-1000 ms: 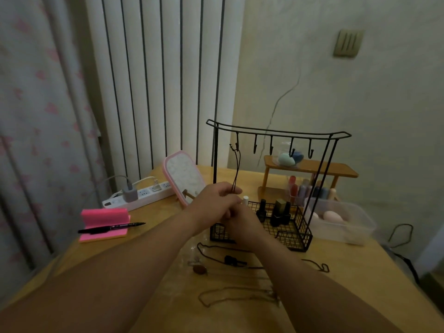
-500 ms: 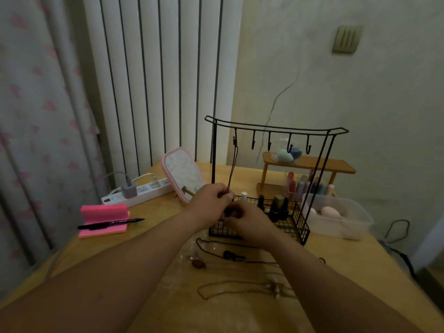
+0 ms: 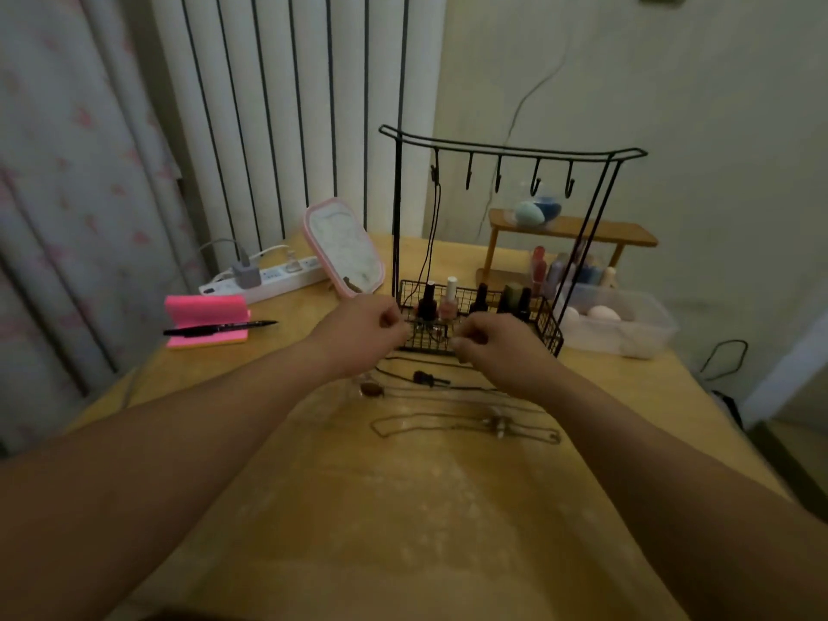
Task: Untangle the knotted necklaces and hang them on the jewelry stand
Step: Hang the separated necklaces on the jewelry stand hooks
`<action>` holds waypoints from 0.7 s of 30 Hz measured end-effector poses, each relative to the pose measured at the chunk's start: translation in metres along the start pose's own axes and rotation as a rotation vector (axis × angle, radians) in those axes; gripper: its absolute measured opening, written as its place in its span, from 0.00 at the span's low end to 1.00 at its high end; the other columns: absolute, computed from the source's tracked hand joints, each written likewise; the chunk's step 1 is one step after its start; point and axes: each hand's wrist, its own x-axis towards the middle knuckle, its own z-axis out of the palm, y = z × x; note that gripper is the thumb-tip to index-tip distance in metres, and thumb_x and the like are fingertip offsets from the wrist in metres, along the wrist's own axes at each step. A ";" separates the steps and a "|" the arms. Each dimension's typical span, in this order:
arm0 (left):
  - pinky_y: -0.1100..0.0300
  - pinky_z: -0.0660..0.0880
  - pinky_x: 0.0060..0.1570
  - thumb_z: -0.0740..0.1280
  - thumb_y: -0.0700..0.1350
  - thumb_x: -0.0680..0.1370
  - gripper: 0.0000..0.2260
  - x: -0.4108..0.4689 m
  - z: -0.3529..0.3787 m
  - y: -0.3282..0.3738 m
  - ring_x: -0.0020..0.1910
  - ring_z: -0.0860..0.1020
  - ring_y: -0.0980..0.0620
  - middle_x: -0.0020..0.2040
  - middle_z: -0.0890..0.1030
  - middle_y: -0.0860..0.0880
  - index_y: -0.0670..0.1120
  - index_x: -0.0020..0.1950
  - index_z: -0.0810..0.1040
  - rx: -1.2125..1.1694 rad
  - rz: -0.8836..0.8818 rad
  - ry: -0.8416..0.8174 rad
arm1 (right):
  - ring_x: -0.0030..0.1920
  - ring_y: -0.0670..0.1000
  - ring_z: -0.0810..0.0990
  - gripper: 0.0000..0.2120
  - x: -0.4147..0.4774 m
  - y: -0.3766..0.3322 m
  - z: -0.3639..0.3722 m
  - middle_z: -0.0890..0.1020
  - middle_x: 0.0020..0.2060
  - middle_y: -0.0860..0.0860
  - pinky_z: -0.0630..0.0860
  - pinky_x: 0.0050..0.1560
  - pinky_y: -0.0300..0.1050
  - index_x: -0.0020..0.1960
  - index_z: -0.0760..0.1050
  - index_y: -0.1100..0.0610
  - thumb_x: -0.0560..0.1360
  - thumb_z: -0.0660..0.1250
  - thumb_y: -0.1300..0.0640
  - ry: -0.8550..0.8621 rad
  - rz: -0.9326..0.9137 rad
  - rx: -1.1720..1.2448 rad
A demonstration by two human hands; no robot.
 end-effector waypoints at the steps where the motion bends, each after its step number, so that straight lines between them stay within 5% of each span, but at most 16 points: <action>1: 0.47 0.81 0.47 0.69 0.53 0.81 0.08 -0.007 0.000 0.002 0.43 0.79 0.52 0.43 0.81 0.51 0.51 0.46 0.80 0.079 -0.006 -0.109 | 0.47 0.44 0.80 0.05 -0.006 -0.002 0.003 0.82 0.45 0.45 0.81 0.53 0.49 0.52 0.81 0.51 0.82 0.68 0.51 -0.076 -0.004 -0.048; 5: 0.52 0.80 0.49 0.69 0.59 0.80 0.10 -0.033 0.001 0.017 0.47 0.78 0.53 0.48 0.80 0.53 0.53 0.52 0.79 0.378 -0.048 -0.465 | 0.49 0.43 0.80 0.03 -0.027 -0.012 0.006 0.82 0.47 0.44 0.81 0.55 0.47 0.54 0.82 0.50 0.81 0.70 0.53 -0.271 -0.059 -0.162; 8: 0.53 0.80 0.51 0.68 0.57 0.81 0.11 -0.043 0.004 0.029 0.49 0.78 0.52 0.51 0.79 0.52 0.52 0.57 0.77 0.557 -0.092 -0.566 | 0.51 0.44 0.80 0.05 -0.032 -0.020 0.009 0.83 0.50 0.44 0.81 0.56 0.47 0.56 0.82 0.50 0.81 0.69 0.54 -0.355 -0.067 -0.222; 17: 0.55 0.77 0.47 0.68 0.49 0.81 0.05 -0.048 0.013 0.026 0.48 0.79 0.51 0.50 0.80 0.50 0.50 0.56 0.79 0.508 -0.093 -0.535 | 0.54 0.48 0.79 0.10 -0.032 -0.030 0.023 0.81 0.55 0.46 0.78 0.56 0.45 0.62 0.79 0.50 0.81 0.68 0.54 -0.368 -0.052 -0.303; 21: 0.54 0.75 0.45 0.68 0.47 0.81 0.04 -0.051 0.016 0.022 0.45 0.77 0.50 0.48 0.78 0.50 0.49 0.51 0.75 0.226 -0.046 -0.353 | 0.50 0.49 0.79 0.08 -0.030 -0.032 0.038 0.80 0.48 0.46 0.77 0.51 0.46 0.58 0.80 0.51 0.80 0.68 0.54 -0.324 -0.096 -0.267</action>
